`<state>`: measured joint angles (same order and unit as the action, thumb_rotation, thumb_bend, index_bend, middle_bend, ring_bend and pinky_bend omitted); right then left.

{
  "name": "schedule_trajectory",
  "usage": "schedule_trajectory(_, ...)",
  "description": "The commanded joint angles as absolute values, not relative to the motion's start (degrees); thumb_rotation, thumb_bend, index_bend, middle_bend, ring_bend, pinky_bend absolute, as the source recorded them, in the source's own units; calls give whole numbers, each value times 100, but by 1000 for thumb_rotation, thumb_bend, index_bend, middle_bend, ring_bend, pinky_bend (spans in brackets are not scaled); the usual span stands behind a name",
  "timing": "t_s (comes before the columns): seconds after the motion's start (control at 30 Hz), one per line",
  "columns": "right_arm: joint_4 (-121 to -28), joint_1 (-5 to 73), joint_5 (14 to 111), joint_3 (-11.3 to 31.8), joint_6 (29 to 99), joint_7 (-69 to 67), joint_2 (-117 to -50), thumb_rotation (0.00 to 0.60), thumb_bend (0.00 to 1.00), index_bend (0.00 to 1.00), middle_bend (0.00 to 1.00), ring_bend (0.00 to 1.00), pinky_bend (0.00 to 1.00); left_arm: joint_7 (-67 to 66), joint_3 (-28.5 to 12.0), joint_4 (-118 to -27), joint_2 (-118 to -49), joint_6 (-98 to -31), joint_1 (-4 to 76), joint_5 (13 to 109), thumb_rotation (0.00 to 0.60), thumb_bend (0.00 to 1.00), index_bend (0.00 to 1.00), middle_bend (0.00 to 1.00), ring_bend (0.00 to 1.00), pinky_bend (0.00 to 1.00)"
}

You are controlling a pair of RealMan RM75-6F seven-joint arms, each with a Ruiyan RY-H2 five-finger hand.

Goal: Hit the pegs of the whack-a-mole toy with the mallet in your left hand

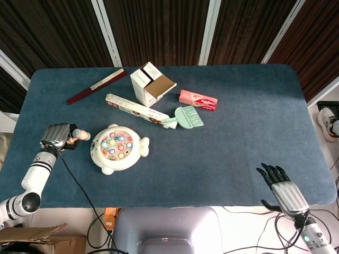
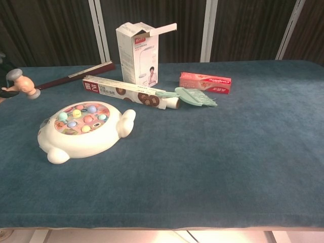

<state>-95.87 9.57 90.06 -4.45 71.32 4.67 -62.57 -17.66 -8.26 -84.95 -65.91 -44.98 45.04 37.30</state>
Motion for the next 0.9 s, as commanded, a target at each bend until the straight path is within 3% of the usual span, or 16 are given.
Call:
schedule_trajectory(0.03,-9599,955,8993,-443,7136,490,-6269,600,180,0,0,0,0,-1139,-545,-7375,-7182,-4254,4092,4758,600,481,690,617,436,638)
schedule_trajectory(0.2,-9591,940,8969,-440,7158,474,-6259,600,180,0,0,0,0,-979,-439,-6745,-7538,-4160,4016,5133,600,475,690,616,436,637)
schedule_trajectory(0.6,-9583,934,8980,-446,7177,448,-6250,600,180,0,0,0,0,-800,-453,-6340,-7716,-3814,3988,5285,600,451,648,577,400,592)
schedule_trajectory(0.9,-9588,932,8972,-443,7183,451,-6250,600,180,0,0,0,0,-583,-468,-6196,-7739,-3483,3977,5373,600,282,497,450,337,548)
